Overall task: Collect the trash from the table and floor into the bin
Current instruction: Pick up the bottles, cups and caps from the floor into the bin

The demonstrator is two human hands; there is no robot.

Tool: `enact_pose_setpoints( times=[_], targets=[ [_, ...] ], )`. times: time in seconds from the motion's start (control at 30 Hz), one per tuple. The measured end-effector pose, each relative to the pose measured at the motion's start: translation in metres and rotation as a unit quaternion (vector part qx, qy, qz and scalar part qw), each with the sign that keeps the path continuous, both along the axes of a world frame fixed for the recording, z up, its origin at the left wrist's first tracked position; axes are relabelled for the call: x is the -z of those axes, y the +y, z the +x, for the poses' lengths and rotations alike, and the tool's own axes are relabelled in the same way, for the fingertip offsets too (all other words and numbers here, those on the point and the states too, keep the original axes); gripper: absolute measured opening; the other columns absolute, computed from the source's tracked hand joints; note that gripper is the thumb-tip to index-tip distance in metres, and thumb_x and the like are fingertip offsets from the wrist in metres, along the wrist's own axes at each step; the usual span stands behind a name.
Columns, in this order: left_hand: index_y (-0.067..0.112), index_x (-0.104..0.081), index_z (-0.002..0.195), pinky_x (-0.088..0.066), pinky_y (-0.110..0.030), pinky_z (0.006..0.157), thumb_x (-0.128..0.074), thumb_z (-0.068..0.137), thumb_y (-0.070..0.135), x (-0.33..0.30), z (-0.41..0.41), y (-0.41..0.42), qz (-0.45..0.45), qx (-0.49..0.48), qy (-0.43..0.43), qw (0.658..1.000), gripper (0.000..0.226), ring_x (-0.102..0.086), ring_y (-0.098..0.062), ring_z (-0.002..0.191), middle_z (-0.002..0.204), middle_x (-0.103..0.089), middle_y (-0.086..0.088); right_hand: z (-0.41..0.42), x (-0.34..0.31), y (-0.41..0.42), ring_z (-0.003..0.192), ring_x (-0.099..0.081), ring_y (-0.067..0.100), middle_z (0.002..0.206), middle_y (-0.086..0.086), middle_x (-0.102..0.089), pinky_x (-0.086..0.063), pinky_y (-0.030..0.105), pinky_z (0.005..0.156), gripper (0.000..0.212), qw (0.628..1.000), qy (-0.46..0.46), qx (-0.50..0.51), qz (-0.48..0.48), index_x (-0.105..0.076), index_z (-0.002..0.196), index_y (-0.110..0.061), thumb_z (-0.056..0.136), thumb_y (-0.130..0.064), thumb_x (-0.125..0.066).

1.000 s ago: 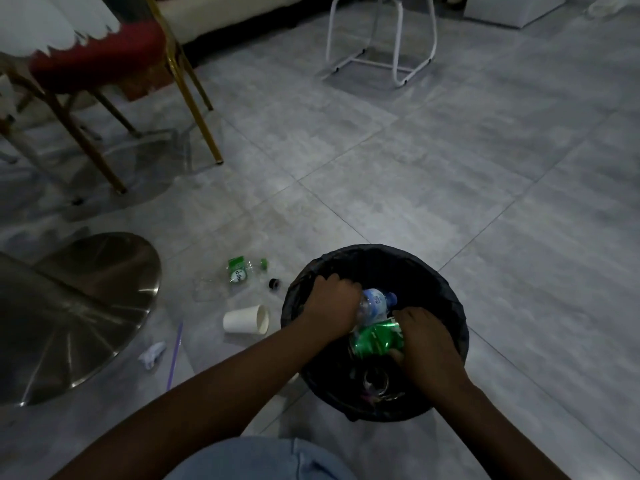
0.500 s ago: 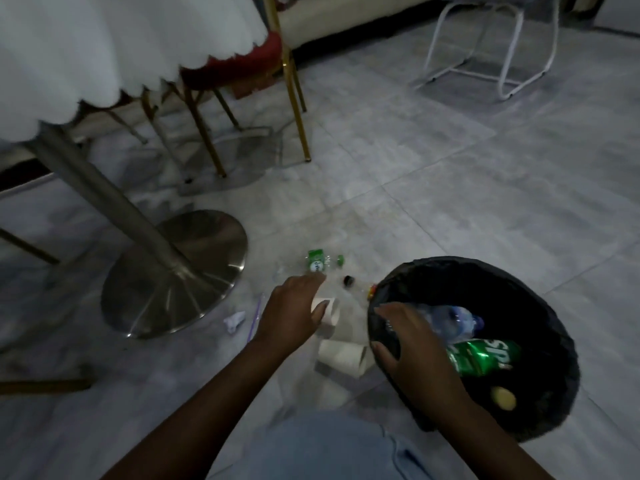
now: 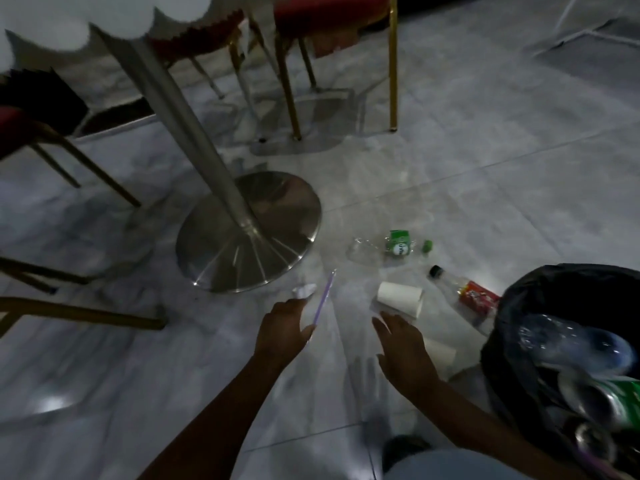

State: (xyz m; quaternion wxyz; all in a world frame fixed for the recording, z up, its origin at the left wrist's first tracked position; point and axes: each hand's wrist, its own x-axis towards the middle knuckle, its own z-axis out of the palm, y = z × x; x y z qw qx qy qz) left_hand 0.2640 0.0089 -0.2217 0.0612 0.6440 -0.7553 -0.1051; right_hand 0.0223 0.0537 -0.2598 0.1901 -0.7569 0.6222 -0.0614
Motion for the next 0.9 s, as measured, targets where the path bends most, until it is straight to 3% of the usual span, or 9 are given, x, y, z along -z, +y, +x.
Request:
enact_pose_setpoints(
  times=[0.17, 0.27, 0.33, 0.43, 0.57, 0.67, 0.77, 0.83, 0.9],
  targets=[
    [0.018, -0.040, 0.137, -0.045, -0.037, 0.093, -0.059, 0.085, 0.046, 0.036, 0.018, -0.034, 0.077, -0.031, -0.069, 0.994, 0.062, -0.047, -0.024, 0.119, 0.133, -0.051, -0.004, 0.018, 0.039, -0.036, 0.106, -0.063, 0.033, 0.122, 0.010, -0.064, -0.054, 0.047, 0.079, 0.082, 0.996, 0.058, -0.066, -0.001, -0.065, 0.117, -0.014, 0.039, -0.016, -0.089],
    [0.020, -0.034, 0.142, -0.043, -0.037, 0.096, -0.055, 0.089, 0.043, 0.058, 0.025, -0.056, 0.082, -0.018, -0.070, 0.994, 0.061, -0.042, -0.023, 0.124, 0.143, -0.042, -0.002, 0.041, 0.058, -0.056, 0.112, -0.060, 0.027, 0.125, 0.005, -0.062, -0.051, 0.043, 0.085, 0.077, 0.991, 0.058, -0.122, 0.007, -0.061, 0.122, -0.020, 0.049, -0.018, -0.086],
    [0.024, -0.035, 0.141, -0.044, -0.037, 0.096, -0.054, 0.090, 0.035, 0.067, 0.026, -0.070, 0.080, -0.005, -0.061, 0.995, 0.056, -0.043, -0.023, 0.123, 0.143, -0.042, -0.001, 0.059, 0.068, -0.062, 0.124, -0.050, 0.028, 0.137, 0.006, -0.053, -0.042, 0.042, 0.098, 0.072, 0.983, 0.049, -0.179, 0.016, -0.051, 0.132, -0.020, 0.065, -0.012, -0.078],
    [0.034, -0.031, 0.145, -0.044, -0.037, 0.098, -0.047, 0.092, 0.017, 0.083, 0.033, -0.089, 0.093, 0.017, -0.042, 0.995, 0.058, -0.041, -0.023, 0.126, 0.151, -0.032, 0.000, 0.085, 0.083, -0.074, 0.142, -0.017, 0.028, 0.156, 0.006, -0.018, -0.017, 0.042, 0.113, 0.070, 0.964, 0.062, -0.259, 0.017, -0.022, 0.148, -0.018, 0.087, -0.012, -0.056],
    [0.037, -0.026, 0.147, -0.036, -0.042, 0.108, -0.046, 0.093, 0.004, 0.098, 0.048, -0.102, 0.115, 0.050, -0.005, 0.992, 0.066, -0.025, -0.022, 0.142, 0.159, -0.017, 0.000, 0.101, 0.093, -0.090, 0.143, -0.011, 0.026, 0.158, 0.003, -0.010, -0.017, 0.042, 0.112, 0.075, 0.958, 0.043, -0.280, 0.038, -0.010, 0.149, -0.023, 0.089, -0.033, -0.054],
    [0.038, -0.023, 0.147, -0.036, -0.043, 0.109, -0.045, 0.091, -0.002, 0.104, 0.056, -0.106, 0.142, 0.072, -0.018, 0.987, 0.073, -0.021, -0.020, 0.143, 0.160, -0.012, 0.001, 0.101, 0.101, -0.097, 0.142, -0.010, 0.027, 0.158, 0.000, -0.010, -0.016, 0.044, 0.111, 0.074, 0.954, 0.045, -0.294, 0.039, -0.009, 0.149, -0.027, 0.090, -0.044, -0.051],
    [0.038, -0.031, 0.145, -0.035, -0.039, 0.110, -0.048, 0.091, 0.004, 0.115, 0.059, -0.105, 0.164, 0.063, -0.018, 0.984, 0.065, -0.029, -0.020, 0.139, 0.158, -0.021, 0.002, 0.100, 0.100, -0.097, 0.143, -0.009, 0.025, 0.158, -0.001, -0.013, -0.013, 0.044, 0.112, 0.066, 0.958, 0.029, -0.282, 0.038, -0.019, 0.148, -0.026, 0.091, -0.044, -0.047],
    [0.033, -0.042, 0.140, -0.038, -0.038, 0.106, -0.050, 0.091, 0.010, 0.120, 0.058, -0.101, 0.149, 0.051, -0.003, 0.988, 0.055, -0.044, -0.023, 0.129, 0.151, -0.035, 0.000, 0.097, 0.099, -0.091, 0.142, -0.017, 0.023, 0.155, 0.003, -0.024, -0.017, 0.040, 0.112, 0.056, 0.969, -0.005, -0.240, 0.049, -0.032, 0.144, -0.020, 0.092, -0.036, -0.048],
    [0.029, -0.050, 0.134, -0.043, -0.036, 0.098, -0.051, 0.090, 0.015, 0.123, 0.057, -0.093, 0.129, 0.035, -0.004, 0.991, 0.047, -0.054, -0.026, 0.113, 0.140, -0.047, -0.002, 0.092, 0.101, -0.085, 0.133, -0.035, 0.025, 0.144, 0.009, -0.041, -0.031, 0.038, 0.107, 0.044, 0.980, -0.020, -0.197, 0.025, -0.048, 0.132, -0.011, 0.091, -0.029, -0.050]
  ],
)
